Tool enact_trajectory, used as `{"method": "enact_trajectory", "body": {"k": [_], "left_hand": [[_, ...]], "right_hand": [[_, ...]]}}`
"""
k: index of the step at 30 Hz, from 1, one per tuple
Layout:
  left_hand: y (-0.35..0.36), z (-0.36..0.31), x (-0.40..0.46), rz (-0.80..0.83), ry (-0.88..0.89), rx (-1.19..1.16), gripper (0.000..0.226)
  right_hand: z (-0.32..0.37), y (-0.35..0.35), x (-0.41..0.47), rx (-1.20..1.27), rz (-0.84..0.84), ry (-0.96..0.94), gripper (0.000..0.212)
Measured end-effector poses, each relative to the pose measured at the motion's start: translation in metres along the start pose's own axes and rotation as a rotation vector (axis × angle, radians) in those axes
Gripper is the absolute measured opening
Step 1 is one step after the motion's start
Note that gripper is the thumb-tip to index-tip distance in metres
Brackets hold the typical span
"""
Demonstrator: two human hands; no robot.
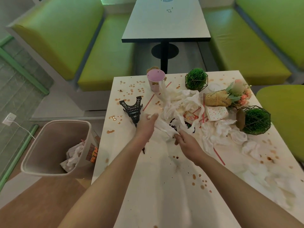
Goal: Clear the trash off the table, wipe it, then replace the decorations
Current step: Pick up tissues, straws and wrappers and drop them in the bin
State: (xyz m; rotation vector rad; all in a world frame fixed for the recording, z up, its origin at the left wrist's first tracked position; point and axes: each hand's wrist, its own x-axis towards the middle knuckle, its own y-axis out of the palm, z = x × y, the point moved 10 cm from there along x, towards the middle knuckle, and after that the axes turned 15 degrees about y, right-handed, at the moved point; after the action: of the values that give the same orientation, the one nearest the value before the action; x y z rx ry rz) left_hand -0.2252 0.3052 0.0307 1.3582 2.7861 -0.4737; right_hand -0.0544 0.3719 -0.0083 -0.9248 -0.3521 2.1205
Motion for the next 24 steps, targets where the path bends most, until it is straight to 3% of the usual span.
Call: {"method": "enact_trajectory", "body": {"k": [4,8,11,13,19,24], "left_hand": [[-0.017,0.001,0.002,-0.153,-0.011,-0.125,0.013],[-0.009,0.013,-0.002,-0.175,-0.11,-0.21,0.023],[0.012,0.019,-0.01,-0.119,-0.19,-0.305,0.046],[0.029,0.033,-0.012,-0.038,-0.262,-0.304,0.062],[0.064,0.015,-0.04,0.266,-0.266,-0.361,0.034],[0.064,0.025,-0.042,0.273,-0.276,-0.22,0.035]], "right_hand": [[-0.01,-0.007,-0.002,0.028,-0.031,0.042,0.034],[0.003,-0.003,-0.011,0.351,0.086,0.07,0.041],[0.029,0.005,-0.015,0.41,0.132,-0.023,0.053],[0.038,0.007,-0.014,0.445,0.115,-0.047,0.043],[0.053,0.003,-0.015,0.541,0.086,-0.02,0.021],[0.051,-0.002,-0.013,0.478,0.046,-0.036,0.013]]}}
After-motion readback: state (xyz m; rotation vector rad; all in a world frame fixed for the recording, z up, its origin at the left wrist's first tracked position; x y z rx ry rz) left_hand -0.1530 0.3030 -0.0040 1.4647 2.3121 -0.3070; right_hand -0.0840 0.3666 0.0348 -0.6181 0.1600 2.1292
